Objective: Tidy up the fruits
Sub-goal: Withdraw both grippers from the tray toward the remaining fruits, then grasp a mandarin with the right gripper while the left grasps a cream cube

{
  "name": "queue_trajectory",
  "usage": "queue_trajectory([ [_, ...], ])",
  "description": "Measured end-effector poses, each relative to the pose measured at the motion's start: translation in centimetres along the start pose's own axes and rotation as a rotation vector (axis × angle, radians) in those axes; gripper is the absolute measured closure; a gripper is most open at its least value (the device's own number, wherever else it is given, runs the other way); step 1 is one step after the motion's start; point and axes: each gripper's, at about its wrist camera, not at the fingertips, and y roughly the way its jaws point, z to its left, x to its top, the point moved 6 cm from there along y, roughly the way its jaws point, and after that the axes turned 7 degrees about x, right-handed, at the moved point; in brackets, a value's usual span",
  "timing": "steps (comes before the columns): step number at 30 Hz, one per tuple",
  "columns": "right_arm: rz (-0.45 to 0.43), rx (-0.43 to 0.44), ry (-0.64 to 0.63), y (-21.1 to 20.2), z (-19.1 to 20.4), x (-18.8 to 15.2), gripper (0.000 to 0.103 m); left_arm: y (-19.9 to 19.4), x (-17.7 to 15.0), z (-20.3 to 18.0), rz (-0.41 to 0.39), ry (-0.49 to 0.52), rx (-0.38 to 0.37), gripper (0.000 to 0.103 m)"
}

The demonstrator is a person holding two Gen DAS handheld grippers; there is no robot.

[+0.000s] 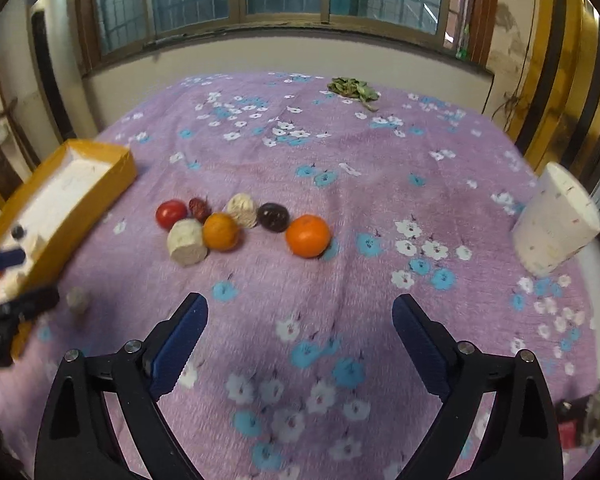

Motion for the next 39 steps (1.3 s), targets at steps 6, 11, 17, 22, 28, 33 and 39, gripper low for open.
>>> queue_trajectory([
  [6, 0.049, 0.025, -0.028, 3.9, -1.5, 1.8, 0.025, 1.8, 1.1, -2.7, 0.032, 0.048, 0.006, 0.011],
  [11, 0.108, 0.081, -0.051, 7.0, -1.5, 2.3, 0.044, 3.7, 2.6, -4.8, 0.056, 0.055, -0.01, 0.01],
  [17, 0.111, 0.099, -0.049, 7.5, -2.3, 2.6, 0.069, 5.7, 4.6, -6.9, 0.047, 0.075, -0.027, 0.011],
  [22, 0.104, 0.105, -0.055, 6.5, -2.3, 2.2, 0.069, 7.3, 5.4, -8.1, 0.058, 0.069, -0.117, 0.058],
  [28, 0.088, 0.118, -0.017, 5.1, -2.7, 1.8, 0.069, 7.4, 5.1, -8.2, 0.042, 0.043, -0.173, 0.065],
  [33, 0.081, 0.109, 0.011, 3.9, -2.8, 0.9, 0.069, 6.6, 4.2, -7.3, 0.054, 0.027, -0.199, 0.065],
  [39, 0.065, 0.094, 0.043, 1.8, -2.3, -0.5, 0.069, 4.4, 2.7, -5.8, 0.035, 0.032, -0.234, 0.065],
])
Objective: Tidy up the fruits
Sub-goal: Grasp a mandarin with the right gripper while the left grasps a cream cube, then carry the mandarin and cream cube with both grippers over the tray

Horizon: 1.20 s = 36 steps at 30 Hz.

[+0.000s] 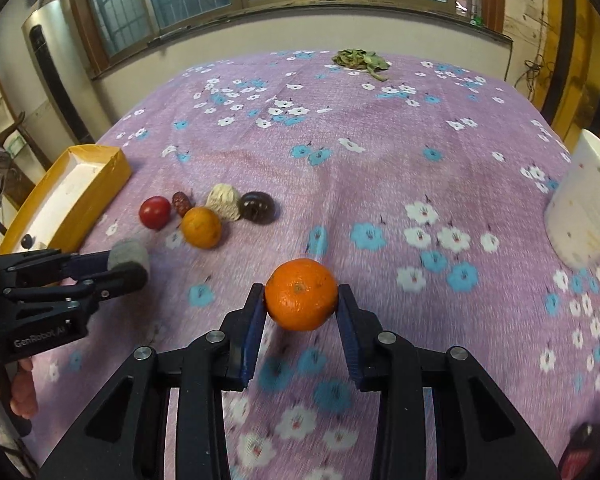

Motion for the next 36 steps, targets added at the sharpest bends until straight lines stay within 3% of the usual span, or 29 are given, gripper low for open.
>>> queue_trajectory([
  [7, -0.017, -0.062, -0.038, -2.2, 3.0, -3.0, 0.069, -3.0, -1.9, 1.5, -0.015, 0.001, -0.028, 0.065],
  [14, -0.012, -0.024, -0.008, -2.4, 6.7, -4.2, 0.069, -5.4, -2.7, 3.8, -0.045, 0.004, -0.033, 0.065],
  [23, -0.023, 0.037, -0.08, -0.8, 14.4, -1.9, 0.069, -7.9, -3.0, 9.8, -0.088, -0.052, -0.01, 0.065],
  [36, -0.004, 0.17, -0.173, 4.6, 26.0, 3.1, 0.069, -8.2, -2.7, 21.5, -0.098, -0.169, 0.104, 0.065],
])
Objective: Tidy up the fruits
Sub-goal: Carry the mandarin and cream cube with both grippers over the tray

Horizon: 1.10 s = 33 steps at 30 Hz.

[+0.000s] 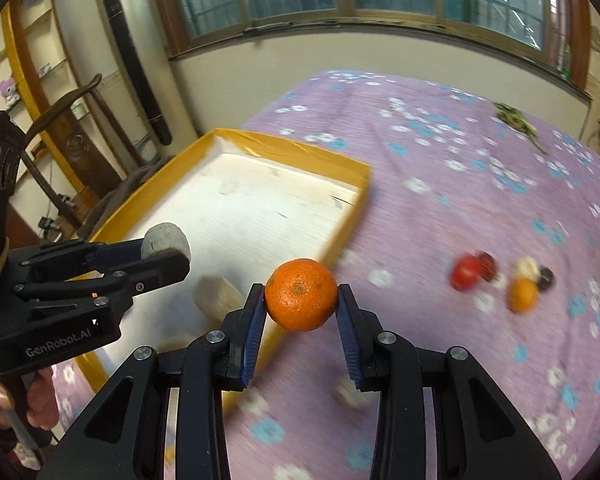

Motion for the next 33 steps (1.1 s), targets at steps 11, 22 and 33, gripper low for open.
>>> queue_trajectory([
  [11, 0.078, 0.022, -0.025, 6.4, 3.1, 2.2, 0.069, 4.0, 2.1, 6.3, 0.043, -0.066, 0.058, 0.065],
  [22, 0.144, 0.023, -0.012, 9.8, 3.5, 2.1, 0.069, 6.6, 2.2, 7.0, 0.103, -0.038, 0.065, 0.065],
  [33, 0.156, -0.001, -0.026, 9.9, 3.5, 1.9, 0.069, 7.0, 1.9, 7.0, 0.131, -0.044, 0.064, 0.06],
])
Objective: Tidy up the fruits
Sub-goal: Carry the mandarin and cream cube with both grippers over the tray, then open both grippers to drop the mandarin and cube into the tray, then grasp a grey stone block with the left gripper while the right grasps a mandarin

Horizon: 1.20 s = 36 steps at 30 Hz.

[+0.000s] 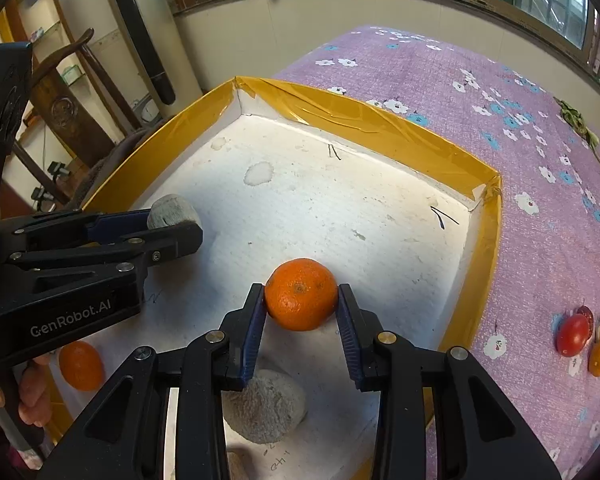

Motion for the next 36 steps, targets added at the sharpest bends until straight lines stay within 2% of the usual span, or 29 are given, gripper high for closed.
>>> queue_trajectory([
  [3, -0.007, -0.023, -0.005, -0.5, -0.2, -0.3, 0.06, -0.2, -0.2, -0.1, 0.003, -0.002, -0.002, 0.056],
  [8, -0.017, -0.039, 0.011, -1.5, -1.1, -0.7, 0.06, -0.9, -0.6, 0.0, -0.009, -0.024, 0.002, 0.052],
  [11, -0.03, -0.052, 0.007, -2.6, -1.4, -1.3, 0.06, -1.5, -1.1, 0.1, -0.015, -0.048, -0.006, 0.047],
  [15, -0.051, -0.047, 0.007, -4.2, -1.2, -2.2, 0.06, -2.7, -2.1, 0.1, -0.048, -0.059, 0.045, 0.027],
  [16, -0.056, -0.041, 0.007, -4.7, -1.2, -2.4, 0.06, -3.1, -2.3, 0.1, -0.058, -0.065, 0.055, 0.026],
  [19, -0.078, -0.006, 0.013, -6.2, -0.9, -3.4, 0.06, -3.9, -3.1, 0.1, -0.064, -0.088, 0.066, 0.025],
  [26, -0.081, 0.012, 0.021, -8.7, -2.3, -5.9, 0.06, -5.7, -4.6, -2.0, -0.078, -0.099, 0.096, 0.025],
  [34, -0.083, -0.009, 0.091, -11.3, -7.3, -9.3, 0.06, -7.0, -5.3, -7.3, -0.086, -0.054, 0.097, 0.02],
  [36, -0.086, -0.023, 0.116, -12.0, -9.0, -10.2, 0.054, -7.2, -5.5, -9.1, -0.088, -0.032, 0.09, 0.019],
])
